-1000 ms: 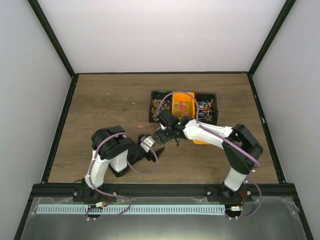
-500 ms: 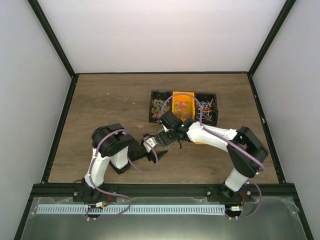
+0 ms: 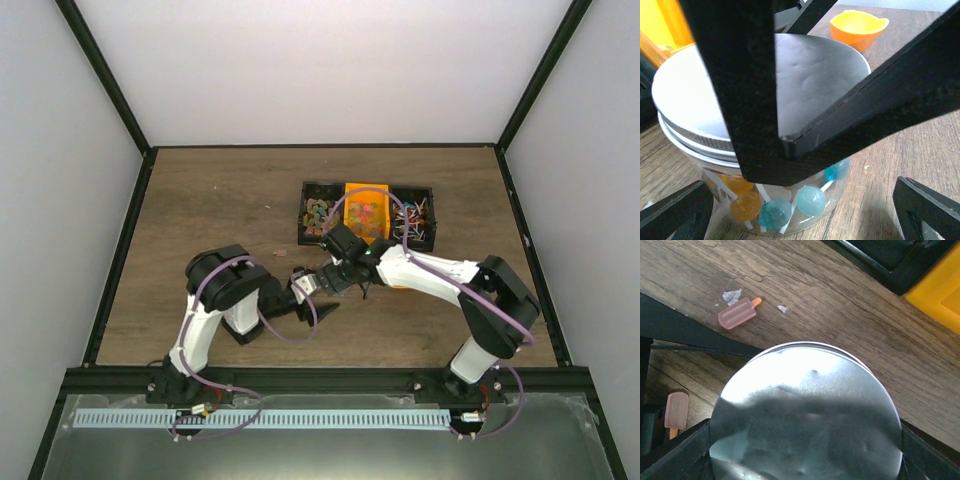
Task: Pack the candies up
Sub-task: Screw the bottle lid onto the packing bottle.
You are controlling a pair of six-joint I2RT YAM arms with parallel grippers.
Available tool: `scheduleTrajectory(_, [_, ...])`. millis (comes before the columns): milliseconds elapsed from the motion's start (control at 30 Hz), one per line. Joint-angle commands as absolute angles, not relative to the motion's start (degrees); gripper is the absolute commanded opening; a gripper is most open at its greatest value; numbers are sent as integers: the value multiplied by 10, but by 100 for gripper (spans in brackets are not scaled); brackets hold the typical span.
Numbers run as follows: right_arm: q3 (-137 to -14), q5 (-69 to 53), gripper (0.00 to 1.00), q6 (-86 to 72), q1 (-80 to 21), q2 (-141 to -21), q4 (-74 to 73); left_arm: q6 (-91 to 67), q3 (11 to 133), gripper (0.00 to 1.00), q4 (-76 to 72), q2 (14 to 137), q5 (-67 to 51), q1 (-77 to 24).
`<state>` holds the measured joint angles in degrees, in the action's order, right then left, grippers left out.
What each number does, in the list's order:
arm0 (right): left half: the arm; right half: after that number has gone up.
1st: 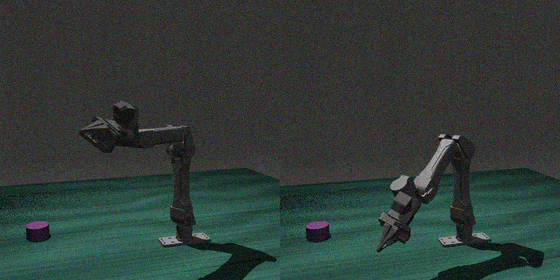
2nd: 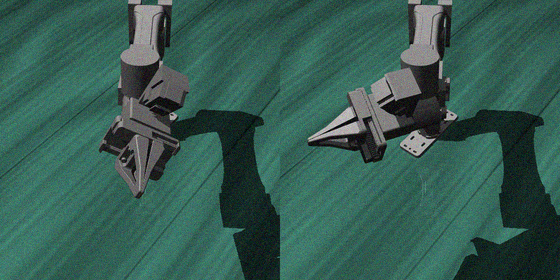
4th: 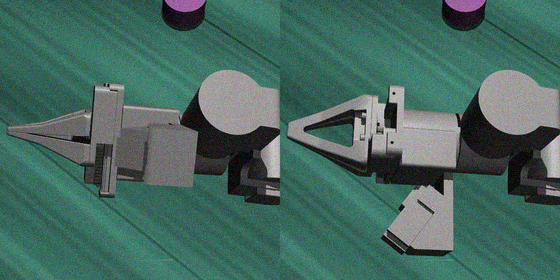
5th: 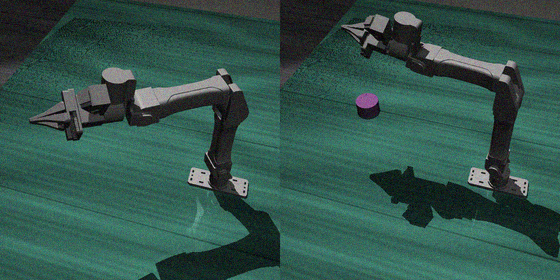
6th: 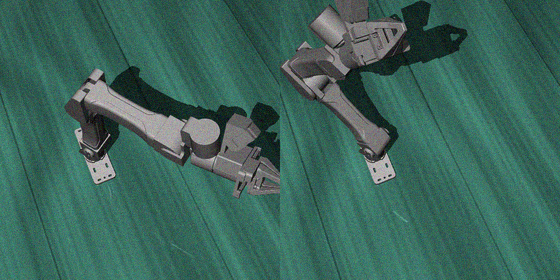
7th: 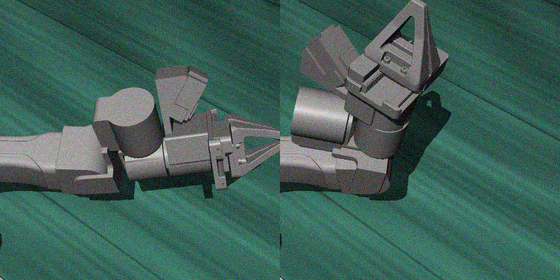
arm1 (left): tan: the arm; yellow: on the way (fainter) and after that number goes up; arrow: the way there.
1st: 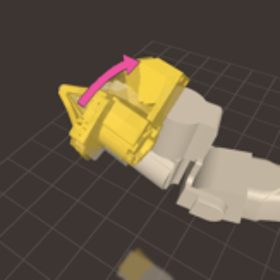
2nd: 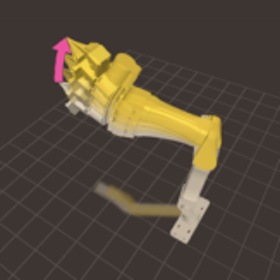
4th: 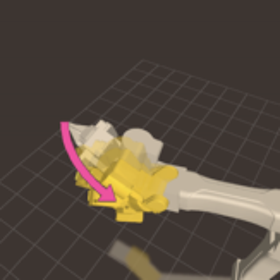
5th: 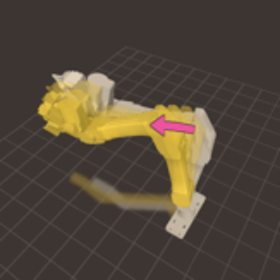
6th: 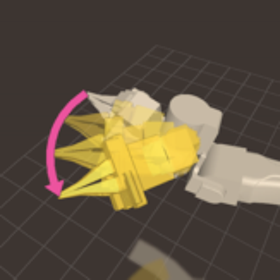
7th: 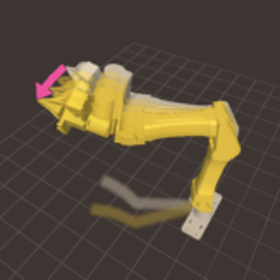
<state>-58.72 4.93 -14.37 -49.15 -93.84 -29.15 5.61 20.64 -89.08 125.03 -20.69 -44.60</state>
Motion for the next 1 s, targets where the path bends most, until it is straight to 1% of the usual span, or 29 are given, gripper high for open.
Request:
scheduleTrajectory(0, [-540, -86, 88, -122, -567, -1025, -292, 41, 244, 100, -1017, 1346, -404, -492])
scheduleTrajectory(233, [-545, -89, 88, -121, -569, -1033, -288, 35, 247, 100, -1017, 1341, -450, -491])
scheduleTrajectory(433, [-547, -89, 88, -120, -573, -1040, -283, 1, 265, 100, -1016, 1351, -458, -492])
scheduleTrajectory(467, [-548, -89, 88, -120, -573, -1041, -283, 0, 267, 98, -1016, 1356, -458, -491])
scheduleTrajectory(600, [-545, -87, 88, -119, -574, -1041, -281, -6, 267, 84, -1016, 1373, -458, -491])
scheduleTrajectory(667, [-543, -87, 88, -119, -574, -1043, -279, -9, 267, 81, -1016, 1378, -458, -491])
scheduleTrajectory(833, [-542, -86, 88, -119, -573, -1047, -276, -7, 265, 79, -1016, 1386, -455, -491])
scheduleTrajectory(967, [-544, -86, 88, -119, -574, -1047, -276, -10, 267, 71, -1016, 1390, -451, -491])
